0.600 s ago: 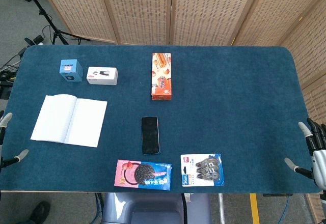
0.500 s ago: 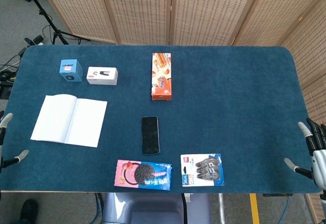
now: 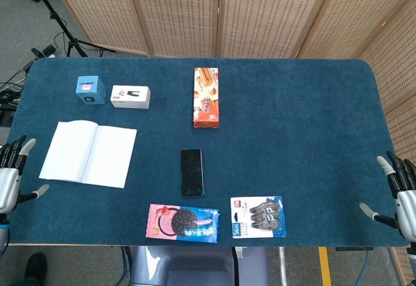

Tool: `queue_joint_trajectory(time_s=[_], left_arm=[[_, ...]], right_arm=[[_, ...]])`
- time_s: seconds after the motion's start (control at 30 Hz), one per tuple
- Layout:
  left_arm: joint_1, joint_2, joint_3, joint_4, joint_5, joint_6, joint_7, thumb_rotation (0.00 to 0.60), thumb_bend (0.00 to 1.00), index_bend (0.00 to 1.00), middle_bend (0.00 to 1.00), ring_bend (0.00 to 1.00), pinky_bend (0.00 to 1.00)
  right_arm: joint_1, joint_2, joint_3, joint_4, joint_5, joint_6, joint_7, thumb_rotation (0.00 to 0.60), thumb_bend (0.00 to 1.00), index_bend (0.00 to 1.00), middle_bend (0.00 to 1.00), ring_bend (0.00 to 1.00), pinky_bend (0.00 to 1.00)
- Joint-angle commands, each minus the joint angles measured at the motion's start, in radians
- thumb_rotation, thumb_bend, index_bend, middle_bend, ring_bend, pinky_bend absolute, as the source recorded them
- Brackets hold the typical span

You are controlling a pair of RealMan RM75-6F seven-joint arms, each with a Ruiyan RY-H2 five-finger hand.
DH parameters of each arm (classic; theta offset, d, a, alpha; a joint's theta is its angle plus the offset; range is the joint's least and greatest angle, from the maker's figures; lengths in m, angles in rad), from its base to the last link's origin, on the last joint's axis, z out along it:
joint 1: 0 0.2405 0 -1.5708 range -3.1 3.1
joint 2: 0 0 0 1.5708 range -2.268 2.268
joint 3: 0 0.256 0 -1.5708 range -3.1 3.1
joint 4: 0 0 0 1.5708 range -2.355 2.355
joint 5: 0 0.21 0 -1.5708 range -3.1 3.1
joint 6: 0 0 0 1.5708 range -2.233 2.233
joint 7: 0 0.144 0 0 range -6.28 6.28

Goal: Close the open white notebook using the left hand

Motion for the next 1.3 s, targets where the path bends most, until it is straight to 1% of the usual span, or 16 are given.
queue_joint_trajectory(time_s=[0.03, 0.1, 0.33, 0.53, 0.7, 0.87, 1.03, 1.3], left_arm=[[-0.075, -0.142, 0.027, 0.242, 0.043, -0.1, -0.126, 0.6, 0.2, 0.0, 0.0, 0.0, 0.0], [-0.078, -0.166, 0.032, 0.278, 0.05, -0.098, -0.126, 0.6, 0.22, 0.0, 0.0, 0.0, 0.0], [-0.088, -0.22, 0.048, 0.356, 0.046, -0.122, -0.13, 0.6, 0.22, 0.0, 0.0, 0.0, 0.0], [-0.094, -0.242, 0.062, 0.394, 0.052, -0.136, -0.141, 0.6, 0.22, 0.0, 0.0, 0.0, 0.0], [-0.093, -0.25, 0.064, 0.406, 0.049, -0.131, -0.134, 0.6, 0.22, 0.0, 0.0, 0.0, 0.0], [-0.097, -0.265, 0.066, 0.428, 0.036, -0.158, -0.115, 0.6, 0.22, 0.0, 0.0, 0.0, 0.0], [-0.105, -0.292, 0.069, 0.473, 0.03, -0.181, -0.118, 0.6, 0.22, 0.0, 0.0, 0.0, 0.0], [-0.11, -0.345, 0.06, 0.57, 0.016, -0.188, -0.133, 0.6, 0.22, 0.0, 0.0, 0.0, 0.0]], right_arm=[[0.002, 0.003, -0.001, -0.001, 0.004, -0.007, 0.005, 0.6, 0.0, 0.0, 0.0, 0.0, 0.0], [0.003, 0.005, -0.001, -0.002, 0.008, -0.012, 0.011, 0.6, 0.0, 0.0, 0.0, 0.0, 0.0], [0.004, 0.009, -0.001, -0.002, 0.01, -0.017, 0.021, 0.6, 0.0, 0.0, 0.0, 0.0, 0.0], [0.004, 0.01, 0.0, -0.004, 0.013, -0.018, 0.025, 0.6, 0.0, 0.0, 0.0, 0.0, 0.0], [0.004, 0.01, 0.0, -0.003, 0.014, -0.019, 0.026, 0.6, 0.0, 0.0, 0.0, 0.0, 0.0], [0.004, 0.011, -0.001, -0.003, 0.012, -0.019, 0.028, 0.6, 0.0, 0.0, 0.0, 0.0, 0.0], [0.005, 0.011, -0.001, -0.003, 0.013, -0.021, 0.028, 0.6, 0.0, 0.0, 0.0, 0.0, 0.0], [0.006, 0.013, 0.0, -0.003, 0.016, -0.024, 0.035, 0.6, 0.0, 0.0, 0.0, 0.0, 0.0]])
